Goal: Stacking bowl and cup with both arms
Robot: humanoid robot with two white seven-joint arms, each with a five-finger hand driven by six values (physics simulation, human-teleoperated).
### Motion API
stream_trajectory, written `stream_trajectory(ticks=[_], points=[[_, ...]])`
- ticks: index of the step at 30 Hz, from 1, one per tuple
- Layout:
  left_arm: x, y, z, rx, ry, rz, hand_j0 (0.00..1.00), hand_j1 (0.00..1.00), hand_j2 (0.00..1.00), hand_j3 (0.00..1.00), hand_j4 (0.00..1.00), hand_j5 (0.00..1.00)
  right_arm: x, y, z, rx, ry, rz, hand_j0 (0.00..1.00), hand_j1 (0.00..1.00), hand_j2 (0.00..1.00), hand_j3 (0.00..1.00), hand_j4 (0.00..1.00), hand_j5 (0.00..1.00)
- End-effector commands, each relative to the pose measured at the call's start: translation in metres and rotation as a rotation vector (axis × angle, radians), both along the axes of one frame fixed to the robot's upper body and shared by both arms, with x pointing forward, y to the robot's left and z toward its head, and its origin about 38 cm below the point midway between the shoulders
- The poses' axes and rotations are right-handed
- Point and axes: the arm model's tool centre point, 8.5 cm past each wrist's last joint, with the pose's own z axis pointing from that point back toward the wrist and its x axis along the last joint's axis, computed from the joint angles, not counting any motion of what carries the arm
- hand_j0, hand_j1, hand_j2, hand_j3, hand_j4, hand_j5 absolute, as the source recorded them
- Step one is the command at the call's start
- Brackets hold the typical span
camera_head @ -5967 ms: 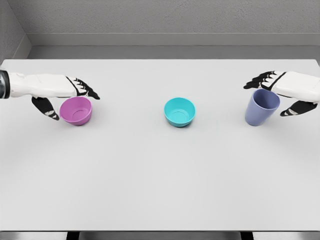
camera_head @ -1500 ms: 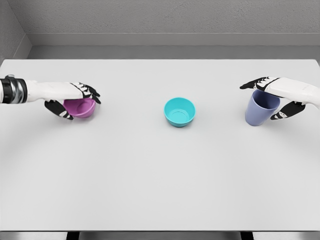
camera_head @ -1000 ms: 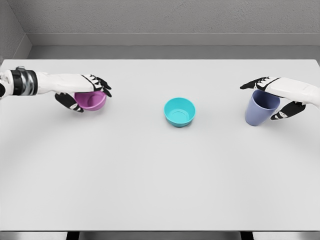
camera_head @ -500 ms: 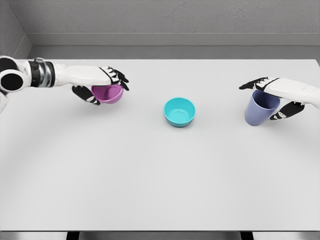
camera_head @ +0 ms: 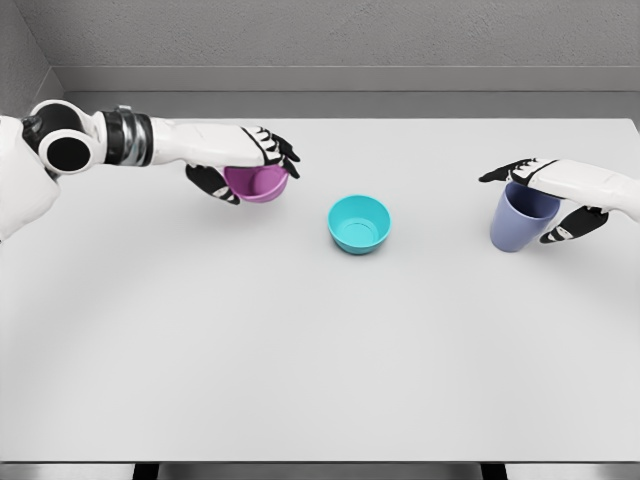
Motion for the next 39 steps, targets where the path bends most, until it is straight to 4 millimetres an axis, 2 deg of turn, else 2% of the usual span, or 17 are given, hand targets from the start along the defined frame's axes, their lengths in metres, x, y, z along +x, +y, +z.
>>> stream_trajectory(ticks=[1, 2, 6, 14, 16, 22, 28, 33, 39], points=[[0.000, -0.006, 0.000, -0.010, 0.005, -0.007, 0.77, 0.77, 0.77, 0.77, 0.77, 0.77, 0.000, -0.002, 0.000, 0.005, 0.002, -0.008, 1.00, 1.00, 1.00, 1.00, 1.00, 1.00], [-0.001, -0.013, -0.001, -0.005, 0.001, -0.019, 0.77, 0.77, 0.77, 0.77, 0.77, 0.77, 0.001, 0.000, -0.002, 0.008, 0.005, -0.006, 1.00, 1.00, 1.00, 1.00, 1.00, 1.00], [0.000, -0.019, 0.002, -0.011, -0.005, -0.029, 0.77, 0.77, 0.77, 0.77, 0.77, 0.77, 0.001, -0.001, -0.002, 0.008, 0.004, -0.008, 1.00, 1.00, 1.00, 1.00, 1.00, 1.00], [-0.004, -0.053, -0.001, -0.008, -0.007, -0.095, 0.77, 0.77, 0.77, 0.77, 0.77, 0.77, 0.001, -0.001, -0.003, -0.003, 0.005, -0.008, 1.00, 1.00, 1.00, 1.00, 1.00, 1.00], [-0.006, -0.065, -0.001, -0.006, -0.006, -0.120, 0.77, 0.77, 0.77, 0.77, 0.77, 0.77, 0.001, -0.001, -0.003, -0.003, 0.005, -0.008, 0.98, 0.98, 0.98, 0.98, 0.98, 0.98], [-0.007, -0.083, 0.000, -0.008, -0.013, -0.149, 0.77, 0.77, 0.77, 0.77, 0.77, 0.77, 0.001, -0.001, -0.003, -0.004, 0.007, -0.009, 0.88, 0.88, 0.88, 0.88, 0.88, 0.88], [-0.009, -0.094, -0.002, -0.008, -0.010, -0.169, 0.77, 0.77, 0.77, 0.77, 0.77, 0.77, 0.001, -0.001, -0.003, -0.004, 0.006, -0.007, 0.86, 0.86, 0.86, 0.86, 0.86, 0.86], [-0.008, -0.108, -0.007, 0.011, 0.003, -0.184, 0.77, 0.77, 0.77, 0.77, 0.77, 0.77, 0.000, -0.001, -0.005, -0.016, 0.022, 0.000, 0.72, 0.72, 0.72, 0.72, 0.72, 0.72], [-0.012, -0.124, -0.009, 0.020, 0.005, -0.217, 0.77, 0.77, 0.77, 0.77, 0.77, 0.77, 0.000, -0.001, -0.005, -0.018, 0.023, 0.001, 0.73, 0.73, 0.73, 0.73, 0.73, 0.73]])
